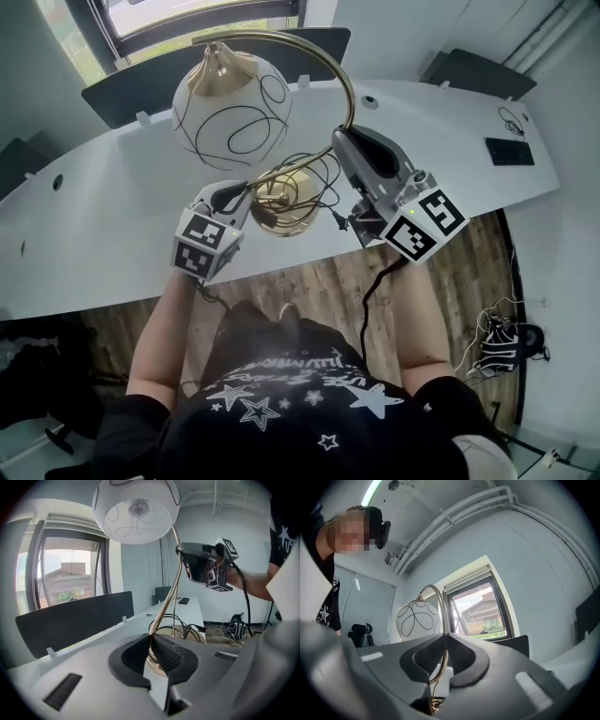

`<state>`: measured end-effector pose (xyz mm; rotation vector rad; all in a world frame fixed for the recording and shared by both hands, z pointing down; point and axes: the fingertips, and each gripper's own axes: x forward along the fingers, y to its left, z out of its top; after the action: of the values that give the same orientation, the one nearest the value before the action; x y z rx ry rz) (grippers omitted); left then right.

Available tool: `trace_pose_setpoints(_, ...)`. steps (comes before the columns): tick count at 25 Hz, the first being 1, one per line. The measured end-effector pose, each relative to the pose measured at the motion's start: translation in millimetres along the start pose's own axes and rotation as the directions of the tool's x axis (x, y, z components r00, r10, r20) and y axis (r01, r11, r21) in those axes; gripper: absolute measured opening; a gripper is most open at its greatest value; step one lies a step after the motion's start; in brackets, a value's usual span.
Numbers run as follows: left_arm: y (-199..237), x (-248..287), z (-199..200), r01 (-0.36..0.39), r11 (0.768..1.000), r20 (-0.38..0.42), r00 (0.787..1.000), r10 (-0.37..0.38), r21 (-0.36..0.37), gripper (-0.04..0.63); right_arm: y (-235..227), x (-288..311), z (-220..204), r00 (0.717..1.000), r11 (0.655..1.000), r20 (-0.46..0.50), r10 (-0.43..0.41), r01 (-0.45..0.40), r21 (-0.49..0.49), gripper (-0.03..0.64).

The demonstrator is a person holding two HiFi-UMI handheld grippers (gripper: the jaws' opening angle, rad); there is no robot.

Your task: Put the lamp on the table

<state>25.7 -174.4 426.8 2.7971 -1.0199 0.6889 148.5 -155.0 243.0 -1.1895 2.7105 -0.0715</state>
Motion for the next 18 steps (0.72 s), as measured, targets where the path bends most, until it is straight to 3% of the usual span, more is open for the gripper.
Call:
trace_pose_setpoints(9, 37, 83, 24, 0.021, 1.000, -0.014, 1.000, -0.021, 0.006, 0.035, -91, 28, -9, 0.999, 0.999, -0.015, -0.030, 0.030, 0.017, 0.031)
trace_pose_setpoints(18, 33, 91, 25, 0.041, 0.999, 0.025, 0.999, -0.042, 0.010, 0.035, -93, 31, -6, 0.999, 0.999, -0.027, -0.030, 0.030, -0.019, 0.031)
